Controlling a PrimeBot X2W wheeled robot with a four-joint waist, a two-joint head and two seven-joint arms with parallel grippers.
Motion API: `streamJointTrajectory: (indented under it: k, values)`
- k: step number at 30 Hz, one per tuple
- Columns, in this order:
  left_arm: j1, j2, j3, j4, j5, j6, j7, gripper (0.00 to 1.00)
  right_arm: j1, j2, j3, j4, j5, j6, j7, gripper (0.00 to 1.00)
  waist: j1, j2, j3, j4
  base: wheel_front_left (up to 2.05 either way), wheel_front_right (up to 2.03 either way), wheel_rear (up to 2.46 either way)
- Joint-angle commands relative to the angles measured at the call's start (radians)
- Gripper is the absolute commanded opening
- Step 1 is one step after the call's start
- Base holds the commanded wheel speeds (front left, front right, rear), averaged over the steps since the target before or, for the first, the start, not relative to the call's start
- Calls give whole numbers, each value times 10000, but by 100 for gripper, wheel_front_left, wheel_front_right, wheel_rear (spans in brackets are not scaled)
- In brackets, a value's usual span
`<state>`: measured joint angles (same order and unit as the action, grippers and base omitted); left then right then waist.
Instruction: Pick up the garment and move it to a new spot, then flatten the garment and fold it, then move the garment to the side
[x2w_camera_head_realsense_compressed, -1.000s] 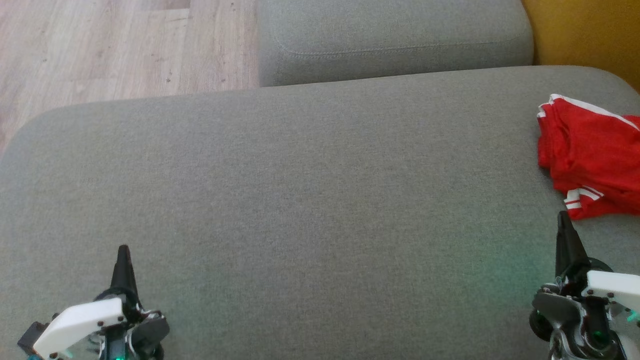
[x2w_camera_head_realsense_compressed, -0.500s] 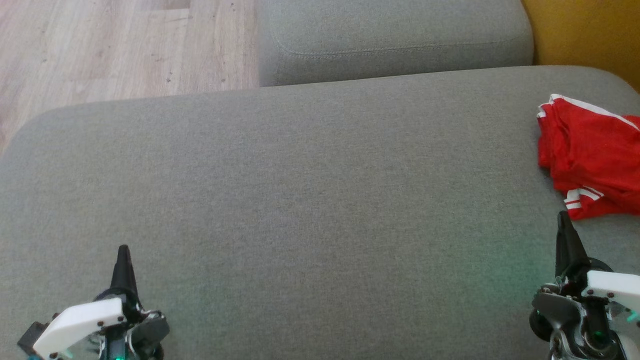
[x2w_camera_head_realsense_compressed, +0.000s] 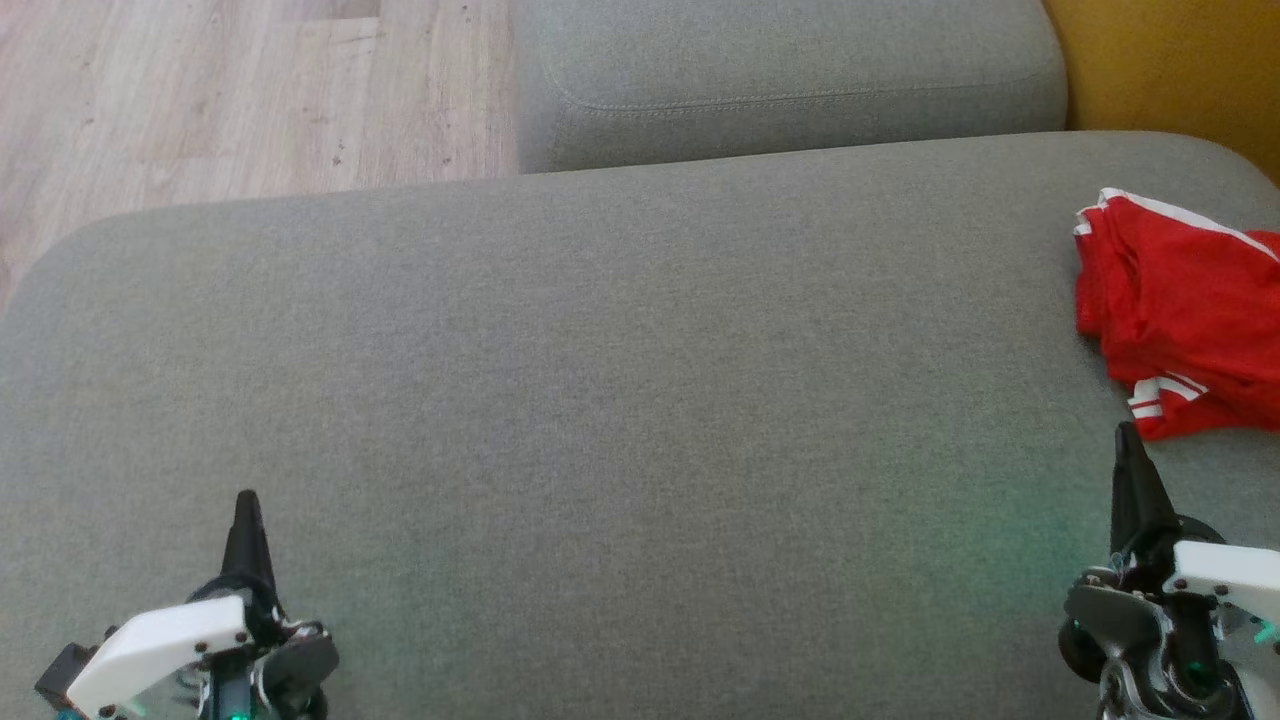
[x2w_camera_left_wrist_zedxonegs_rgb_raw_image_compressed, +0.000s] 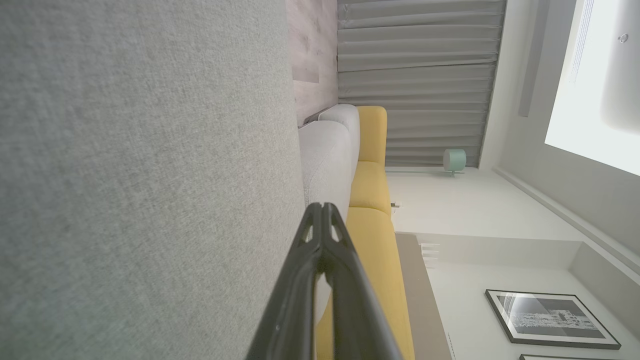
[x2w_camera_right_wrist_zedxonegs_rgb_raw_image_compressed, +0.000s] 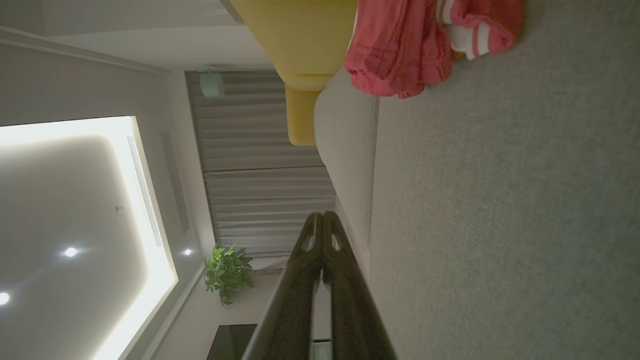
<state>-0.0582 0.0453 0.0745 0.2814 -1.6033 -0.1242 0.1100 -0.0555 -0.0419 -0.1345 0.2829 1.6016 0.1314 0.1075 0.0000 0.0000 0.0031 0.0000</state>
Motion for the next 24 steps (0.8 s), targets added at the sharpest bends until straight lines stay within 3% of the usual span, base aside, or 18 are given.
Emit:
streamJointTrajectory:
  k: [1, 24]
  values:
    - [-498, 49, 392, -362, -54, -65, 32, 0, -525, -83, 208, -382, 71, -7, 56, 0, 0, 0, 0, 0, 0, 0, 0]
    - [-498, 49, 392, -363, -54, -65, 32, 0, -525, -83, 209, -382, 72, -7, 56, 0, 0, 0, 0, 0, 0, 0, 0]
